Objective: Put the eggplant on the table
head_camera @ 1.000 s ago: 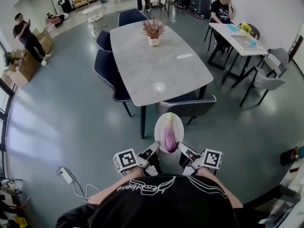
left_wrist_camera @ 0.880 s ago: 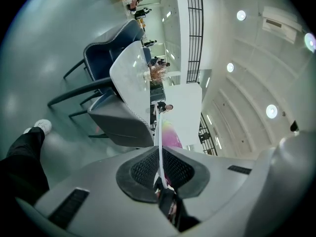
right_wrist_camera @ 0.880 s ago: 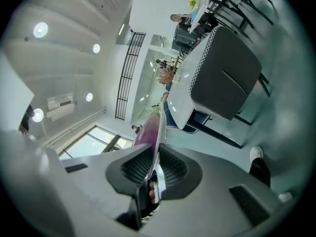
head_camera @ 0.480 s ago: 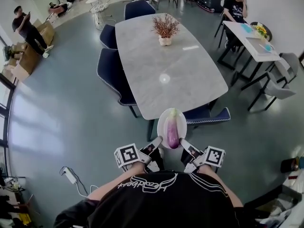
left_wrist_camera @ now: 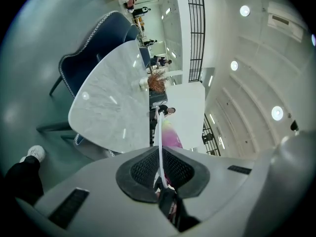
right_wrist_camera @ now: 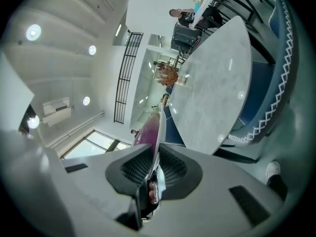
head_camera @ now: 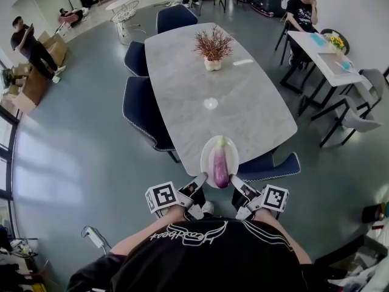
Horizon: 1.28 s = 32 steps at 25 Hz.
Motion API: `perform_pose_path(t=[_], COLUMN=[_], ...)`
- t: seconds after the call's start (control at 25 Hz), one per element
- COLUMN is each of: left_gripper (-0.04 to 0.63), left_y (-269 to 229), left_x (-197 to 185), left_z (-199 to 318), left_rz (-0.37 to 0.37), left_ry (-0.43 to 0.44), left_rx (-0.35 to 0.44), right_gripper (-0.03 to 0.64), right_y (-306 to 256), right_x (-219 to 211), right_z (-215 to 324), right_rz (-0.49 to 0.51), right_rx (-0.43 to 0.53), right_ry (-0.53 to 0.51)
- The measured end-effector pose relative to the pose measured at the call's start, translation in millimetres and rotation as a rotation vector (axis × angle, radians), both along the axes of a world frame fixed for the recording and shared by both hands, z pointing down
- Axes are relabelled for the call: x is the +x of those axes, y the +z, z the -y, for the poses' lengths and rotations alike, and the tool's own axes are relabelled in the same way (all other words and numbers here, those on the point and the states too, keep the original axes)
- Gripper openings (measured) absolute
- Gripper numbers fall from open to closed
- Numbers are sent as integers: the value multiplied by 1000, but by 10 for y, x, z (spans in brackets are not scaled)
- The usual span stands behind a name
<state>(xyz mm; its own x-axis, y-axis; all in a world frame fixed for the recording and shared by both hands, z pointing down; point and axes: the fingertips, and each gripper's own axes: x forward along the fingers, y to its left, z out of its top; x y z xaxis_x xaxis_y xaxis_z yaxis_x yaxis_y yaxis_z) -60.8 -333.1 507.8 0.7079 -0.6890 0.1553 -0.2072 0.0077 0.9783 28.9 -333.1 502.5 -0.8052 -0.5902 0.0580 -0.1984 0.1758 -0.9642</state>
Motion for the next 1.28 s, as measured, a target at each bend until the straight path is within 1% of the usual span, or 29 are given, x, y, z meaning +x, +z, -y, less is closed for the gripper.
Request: perform_pose_path(t=[0.2,0.48,0.68,1.0,1.28], left_gripper=[23,23,23,23,23], left_y=[30,138,185,229,348], left_x=[-17,-36,-50,-94,-42], left_z=[423,877,1166,1490,1782], left_rz=[13,19,17,16,15], left_ry=[30,59,60,64,59], left_rx=[-3,-6,-7,-15,-44], right_gripper=[48,48,48,49,48], right_y=[57,200,236,289,394], right_x=[-17,-27,-46,-87,-21], right_z=[390,826,1117,1420,1723], right_rz=[-8,-13,-19,-33,-37], right_rx=[-3,-22,-21,-34,-52], right_ry=[28,73,83,94,114])
